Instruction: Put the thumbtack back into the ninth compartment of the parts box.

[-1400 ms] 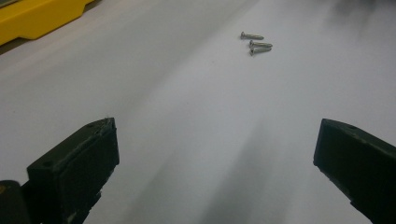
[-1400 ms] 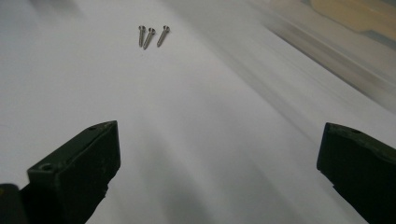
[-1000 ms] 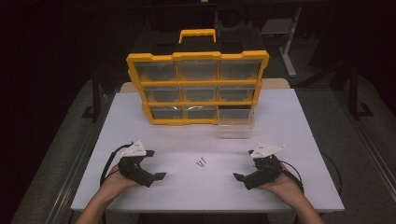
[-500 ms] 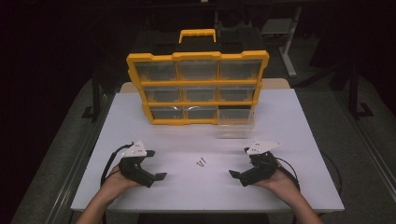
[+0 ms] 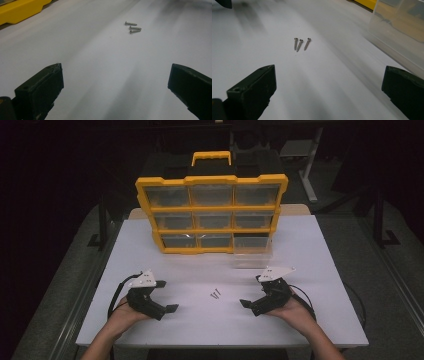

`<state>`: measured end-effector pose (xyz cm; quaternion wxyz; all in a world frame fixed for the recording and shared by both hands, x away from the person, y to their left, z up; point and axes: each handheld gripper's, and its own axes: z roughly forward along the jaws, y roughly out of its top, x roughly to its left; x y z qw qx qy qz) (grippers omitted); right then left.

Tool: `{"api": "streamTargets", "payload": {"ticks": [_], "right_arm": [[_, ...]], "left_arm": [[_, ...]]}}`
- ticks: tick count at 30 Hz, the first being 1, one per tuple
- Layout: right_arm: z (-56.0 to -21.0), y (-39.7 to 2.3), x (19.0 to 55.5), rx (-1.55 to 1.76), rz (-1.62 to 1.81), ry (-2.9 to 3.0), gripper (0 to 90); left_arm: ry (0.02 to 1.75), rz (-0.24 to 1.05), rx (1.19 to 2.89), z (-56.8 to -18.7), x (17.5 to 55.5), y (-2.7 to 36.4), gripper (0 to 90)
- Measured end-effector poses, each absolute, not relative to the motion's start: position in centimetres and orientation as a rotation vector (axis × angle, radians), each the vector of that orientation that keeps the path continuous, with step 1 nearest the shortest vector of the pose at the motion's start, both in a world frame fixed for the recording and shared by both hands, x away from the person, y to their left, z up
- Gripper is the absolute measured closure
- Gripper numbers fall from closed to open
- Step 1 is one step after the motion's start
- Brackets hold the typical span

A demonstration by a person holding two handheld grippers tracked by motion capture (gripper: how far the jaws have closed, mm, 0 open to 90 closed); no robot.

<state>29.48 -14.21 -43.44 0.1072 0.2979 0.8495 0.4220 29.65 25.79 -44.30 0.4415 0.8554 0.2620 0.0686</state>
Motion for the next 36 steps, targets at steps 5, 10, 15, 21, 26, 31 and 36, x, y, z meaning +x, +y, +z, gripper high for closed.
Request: {"api": "streamTargets", "payload": {"ticks": [5, 10, 15, 21, 26, 31, 36], "right_arm": [[-43.5, -13.9, 29.7, 0.869, 1.240, 2.511, 0.0], [-43.3, -13.3, 30.1, 0.861, 1.243, 2.515, 0.0], [-43.2, -12.8, 30.4, 0.853, 1.249, 2.521, 0.0], [-43.1, -12.3, 30.8, 0.845, 1.241, 2.536, 0.0], [-43.0, -11.8, 31.1, 0.833, 1.246, 2.545, 0.0], [-42.9, -11.3, 31.3, 0.826, 1.246, 2.558, 0.0], [-42.8, -10.8, 31.5, 0.813, 1.253, 2.566, 0.0]], "left_arm": [[0.649, 0.168, 2.125, -44.4, 29.7, 25.8, 0.0], [0.639, 0.160, 2.124, -44.3, 29.6, 25.7, 0.0], [0.637, 0.159, 2.120, -44.3, 29.6, 25.6, 0.0], [0.635, 0.158, 2.111, -44.3, 29.6, 25.7, 0.0], [0.634, 0.155, 2.112, -44.3, 29.6, 25.7, 0.0], [0.632, 0.153, 2.112, -44.3, 29.5, 25.6, 0.0], [0.634, 0.154, 2.110, -44.3, 29.5, 25.6, 0.0]]}}
